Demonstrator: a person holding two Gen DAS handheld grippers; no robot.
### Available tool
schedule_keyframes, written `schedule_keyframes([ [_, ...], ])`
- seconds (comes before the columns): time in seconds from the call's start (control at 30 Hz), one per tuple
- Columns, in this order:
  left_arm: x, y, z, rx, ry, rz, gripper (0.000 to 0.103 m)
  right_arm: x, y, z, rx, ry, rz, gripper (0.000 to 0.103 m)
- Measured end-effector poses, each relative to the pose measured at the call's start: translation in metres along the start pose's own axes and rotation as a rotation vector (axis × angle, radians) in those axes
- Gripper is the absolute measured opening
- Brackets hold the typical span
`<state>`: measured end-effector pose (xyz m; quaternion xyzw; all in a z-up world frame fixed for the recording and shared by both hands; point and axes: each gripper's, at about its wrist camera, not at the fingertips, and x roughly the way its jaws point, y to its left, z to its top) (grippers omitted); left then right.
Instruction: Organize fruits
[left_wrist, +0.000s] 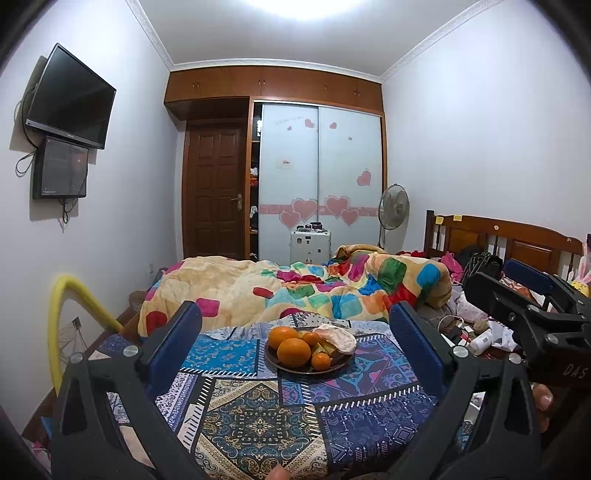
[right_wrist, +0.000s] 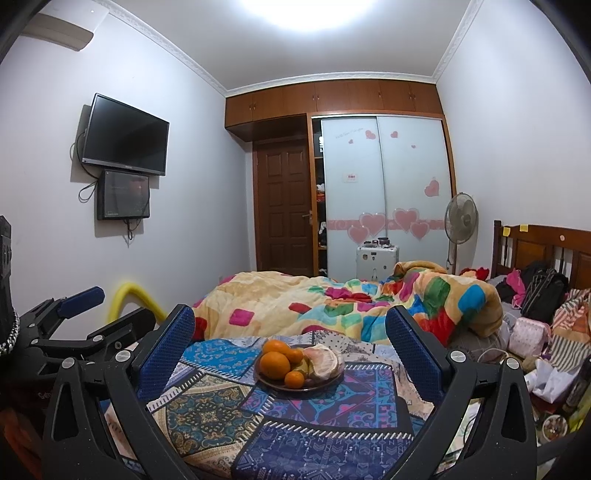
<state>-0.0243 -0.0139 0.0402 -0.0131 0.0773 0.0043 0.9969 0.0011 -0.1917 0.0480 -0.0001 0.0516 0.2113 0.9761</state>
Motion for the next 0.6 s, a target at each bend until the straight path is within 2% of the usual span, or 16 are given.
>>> schedule_keyframes([
  [0.6, -0.0004, 0.0008, -0.0014, -0.006, 0.012, -0.001, 0.103, 0.0012, -0.0037, -0.0032, 0.007, 0.009, -0.005, 0.103],
])
